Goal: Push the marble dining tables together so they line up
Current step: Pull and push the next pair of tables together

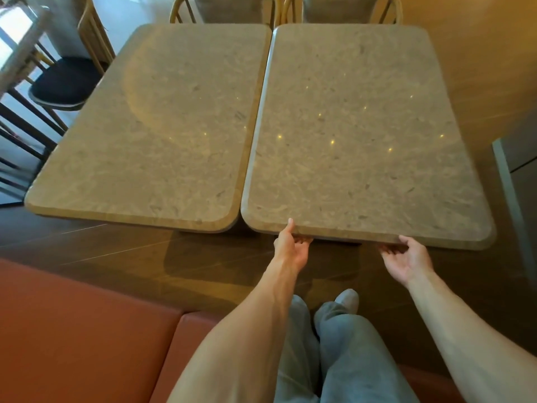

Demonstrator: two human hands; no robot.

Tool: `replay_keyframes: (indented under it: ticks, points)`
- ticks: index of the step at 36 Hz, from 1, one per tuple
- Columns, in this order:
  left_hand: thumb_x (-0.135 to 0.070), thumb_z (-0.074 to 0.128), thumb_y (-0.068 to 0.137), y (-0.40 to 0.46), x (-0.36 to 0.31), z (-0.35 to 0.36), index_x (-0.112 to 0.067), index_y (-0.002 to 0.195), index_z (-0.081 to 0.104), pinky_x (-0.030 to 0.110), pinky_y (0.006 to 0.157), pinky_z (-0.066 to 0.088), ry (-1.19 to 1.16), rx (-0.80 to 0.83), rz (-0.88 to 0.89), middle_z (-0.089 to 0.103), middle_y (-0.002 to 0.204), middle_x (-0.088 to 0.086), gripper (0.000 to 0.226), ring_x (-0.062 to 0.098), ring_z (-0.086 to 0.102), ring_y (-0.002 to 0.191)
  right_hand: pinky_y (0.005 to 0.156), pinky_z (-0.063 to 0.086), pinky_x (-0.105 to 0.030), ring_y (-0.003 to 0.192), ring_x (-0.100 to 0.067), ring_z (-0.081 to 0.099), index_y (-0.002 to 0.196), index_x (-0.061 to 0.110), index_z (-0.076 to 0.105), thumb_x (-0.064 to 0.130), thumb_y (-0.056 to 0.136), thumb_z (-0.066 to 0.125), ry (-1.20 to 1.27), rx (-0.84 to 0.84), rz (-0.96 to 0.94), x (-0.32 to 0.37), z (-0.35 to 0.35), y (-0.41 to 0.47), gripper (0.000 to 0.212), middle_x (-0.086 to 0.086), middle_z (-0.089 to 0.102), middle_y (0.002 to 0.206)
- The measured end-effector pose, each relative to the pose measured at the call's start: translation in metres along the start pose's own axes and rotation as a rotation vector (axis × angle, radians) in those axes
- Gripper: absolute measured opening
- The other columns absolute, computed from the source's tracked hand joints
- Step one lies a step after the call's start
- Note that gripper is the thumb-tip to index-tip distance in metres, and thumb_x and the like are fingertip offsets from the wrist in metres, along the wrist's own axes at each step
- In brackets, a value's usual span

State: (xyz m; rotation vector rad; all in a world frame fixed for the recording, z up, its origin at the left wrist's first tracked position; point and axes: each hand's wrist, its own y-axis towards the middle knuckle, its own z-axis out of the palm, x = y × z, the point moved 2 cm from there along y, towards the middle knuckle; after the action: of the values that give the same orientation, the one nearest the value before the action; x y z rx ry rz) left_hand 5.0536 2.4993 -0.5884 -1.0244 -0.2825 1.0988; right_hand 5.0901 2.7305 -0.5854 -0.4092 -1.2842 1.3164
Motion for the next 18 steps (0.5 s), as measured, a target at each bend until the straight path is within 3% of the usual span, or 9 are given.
replay_keyframes:
  ticks: [14, 16, 18]
  points:
    - [-0.026, 0.048, 0.104, -0.005, -0.004, 0.006, -0.001, 0.145, 0.039, 0.050, 0.117, 0.035, 0.032, -0.040, -0.082, 0.049, 0.142, 0.023, 0.049, 0.038, 0.048, 0.133, 0.122, 0.030, -0.047, 0.140, -0.034, 0.045, 0.148, 0.003, 0.039, 0.014, 0.104, 0.043, -0.087, -0.102, 0.030, 0.009, 0.000, 0.000, 0.045, -0.020, 0.048, 0.148]
    - [-0.027, 0.048, 0.105, -0.009, -0.010, 0.003, 0.000, 0.143, 0.039, 0.050, 0.115, 0.037, 0.163, -0.073, -0.112, 0.051, 0.141, 0.026, 0.048, 0.040, 0.051, 0.131, 0.119, 0.035, -0.048, 0.136, -0.034, 0.049, 0.146, 0.004, 0.041, 0.013, 0.104, 0.044, -0.166, -0.104, 0.043, 0.009, 0.001, -0.003, 0.043, -0.021, 0.050, 0.145]
    - [-0.027, 0.047, 0.105, -0.015, -0.027, 0.001, 0.000, 0.129, 0.049, 0.050, 0.096, 0.055, 0.530, -0.157, -0.125, 0.065, 0.121, 0.030, 0.036, 0.041, 0.067, 0.110, 0.109, 0.046, -0.048, 0.124, -0.035, 0.057, 0.139, 0.004, 0.047, 0.011, 0.103, 0.046, -0.327, -0.125, 0.079, 0.016, 0.006, -0.013, 0.037, -0.022, 0.055, 0.138]
